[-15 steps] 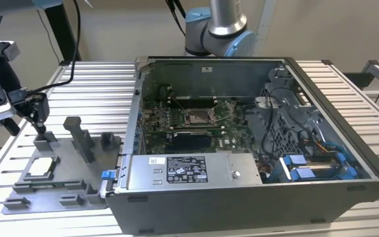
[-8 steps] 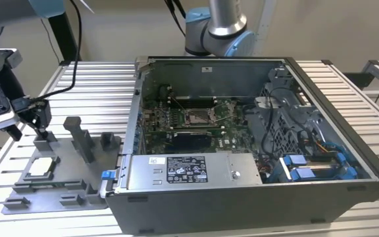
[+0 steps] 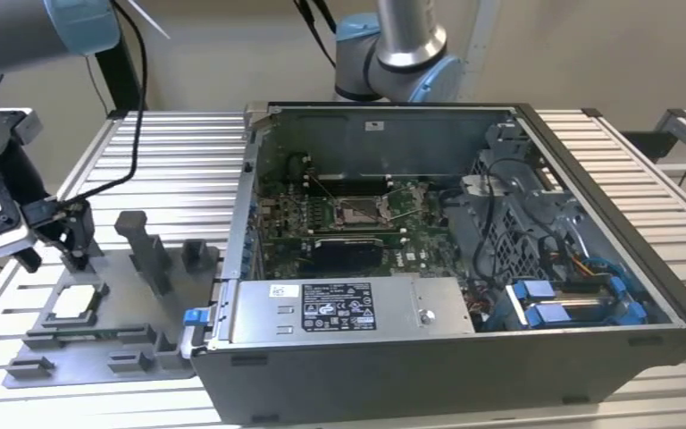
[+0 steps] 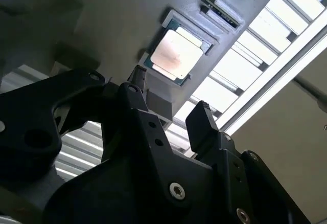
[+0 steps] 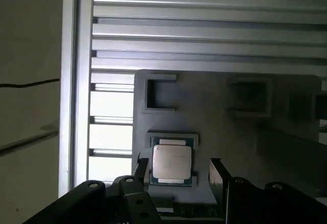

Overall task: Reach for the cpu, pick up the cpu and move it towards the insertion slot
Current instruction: 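Pick up the cpu and move it towards the insertion slot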

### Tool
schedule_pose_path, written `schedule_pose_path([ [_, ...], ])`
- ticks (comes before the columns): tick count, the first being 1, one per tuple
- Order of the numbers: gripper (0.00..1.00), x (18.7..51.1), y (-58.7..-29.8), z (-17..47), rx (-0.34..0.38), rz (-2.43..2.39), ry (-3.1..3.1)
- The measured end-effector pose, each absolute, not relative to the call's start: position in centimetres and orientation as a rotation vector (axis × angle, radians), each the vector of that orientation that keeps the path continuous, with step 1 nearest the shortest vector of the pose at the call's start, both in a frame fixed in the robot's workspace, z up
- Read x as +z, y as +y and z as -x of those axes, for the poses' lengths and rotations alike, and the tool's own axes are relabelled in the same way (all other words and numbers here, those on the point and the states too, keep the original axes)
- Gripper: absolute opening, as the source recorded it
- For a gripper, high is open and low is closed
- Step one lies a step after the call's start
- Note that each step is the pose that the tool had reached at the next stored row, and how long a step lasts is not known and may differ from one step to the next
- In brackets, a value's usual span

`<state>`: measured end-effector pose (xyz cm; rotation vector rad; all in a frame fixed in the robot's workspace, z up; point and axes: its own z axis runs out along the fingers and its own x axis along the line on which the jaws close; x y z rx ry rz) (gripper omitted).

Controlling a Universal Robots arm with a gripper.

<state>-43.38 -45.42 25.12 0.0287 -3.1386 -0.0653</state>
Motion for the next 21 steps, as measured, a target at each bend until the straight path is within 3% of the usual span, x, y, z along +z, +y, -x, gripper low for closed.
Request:
schedule_pose_path([
  [21,1.0,21.3,-46.7,43.4,-0.065,-0.029,-3.139],
])
